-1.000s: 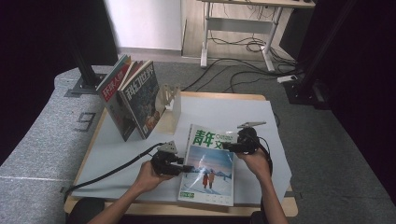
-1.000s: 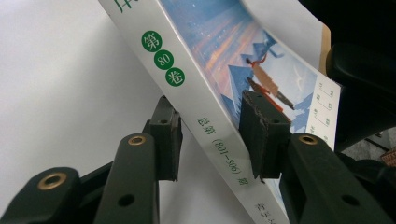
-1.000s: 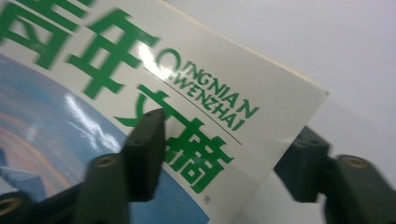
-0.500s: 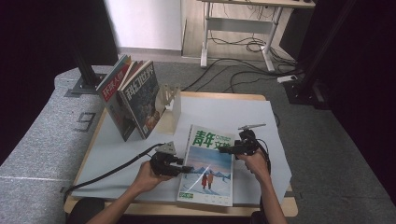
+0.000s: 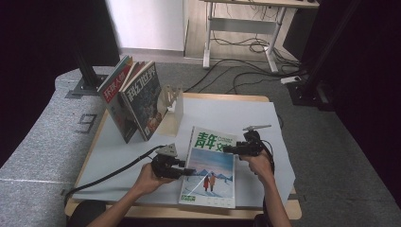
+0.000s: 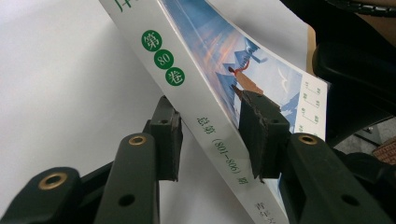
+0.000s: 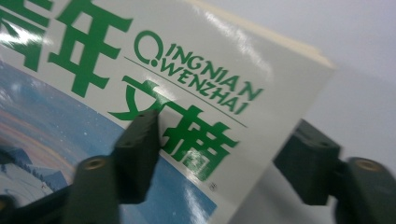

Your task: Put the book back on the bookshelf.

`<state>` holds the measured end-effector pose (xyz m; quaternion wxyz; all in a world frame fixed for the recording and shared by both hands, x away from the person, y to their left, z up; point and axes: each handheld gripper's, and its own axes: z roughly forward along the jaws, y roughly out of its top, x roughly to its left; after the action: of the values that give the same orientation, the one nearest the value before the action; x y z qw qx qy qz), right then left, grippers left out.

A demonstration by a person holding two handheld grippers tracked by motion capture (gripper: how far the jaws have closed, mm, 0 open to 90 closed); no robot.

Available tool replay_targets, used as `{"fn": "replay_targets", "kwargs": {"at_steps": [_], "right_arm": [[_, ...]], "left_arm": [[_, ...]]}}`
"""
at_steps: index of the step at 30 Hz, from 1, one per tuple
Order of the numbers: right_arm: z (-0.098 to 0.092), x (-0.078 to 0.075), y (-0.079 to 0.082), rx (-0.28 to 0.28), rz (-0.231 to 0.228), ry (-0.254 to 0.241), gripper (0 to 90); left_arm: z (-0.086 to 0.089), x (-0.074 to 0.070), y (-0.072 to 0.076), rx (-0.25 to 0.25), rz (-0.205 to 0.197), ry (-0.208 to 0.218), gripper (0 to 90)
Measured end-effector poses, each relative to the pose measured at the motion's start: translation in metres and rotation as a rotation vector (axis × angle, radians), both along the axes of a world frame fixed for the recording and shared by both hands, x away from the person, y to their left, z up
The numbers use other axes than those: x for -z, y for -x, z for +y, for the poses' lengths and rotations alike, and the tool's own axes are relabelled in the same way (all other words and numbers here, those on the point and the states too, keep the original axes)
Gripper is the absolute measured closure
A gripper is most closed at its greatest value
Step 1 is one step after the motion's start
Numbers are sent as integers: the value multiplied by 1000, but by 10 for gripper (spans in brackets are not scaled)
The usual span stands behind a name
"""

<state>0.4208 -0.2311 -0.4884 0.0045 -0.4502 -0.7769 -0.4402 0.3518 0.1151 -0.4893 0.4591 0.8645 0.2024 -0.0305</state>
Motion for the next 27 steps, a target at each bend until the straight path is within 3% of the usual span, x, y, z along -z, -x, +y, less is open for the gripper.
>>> {"fn": "replay_targets", "kwargs": {"at_steps": [8,14,24,27], "right_arm": [[-9,-13,8,25,-63,12,695],[-7,-21,11,18,-93,39,721],[-8,-51,18,30,-185,20,744],[-9,-62,20,35,-218,-2,754]], "left_arm": [[1,-2,-1,9,10,-1,605],[1,-4,-2,22,18,1,608],[4,-12,-8,15,36,45,652],[6,-17,-11,-1,15,63,667]]}}
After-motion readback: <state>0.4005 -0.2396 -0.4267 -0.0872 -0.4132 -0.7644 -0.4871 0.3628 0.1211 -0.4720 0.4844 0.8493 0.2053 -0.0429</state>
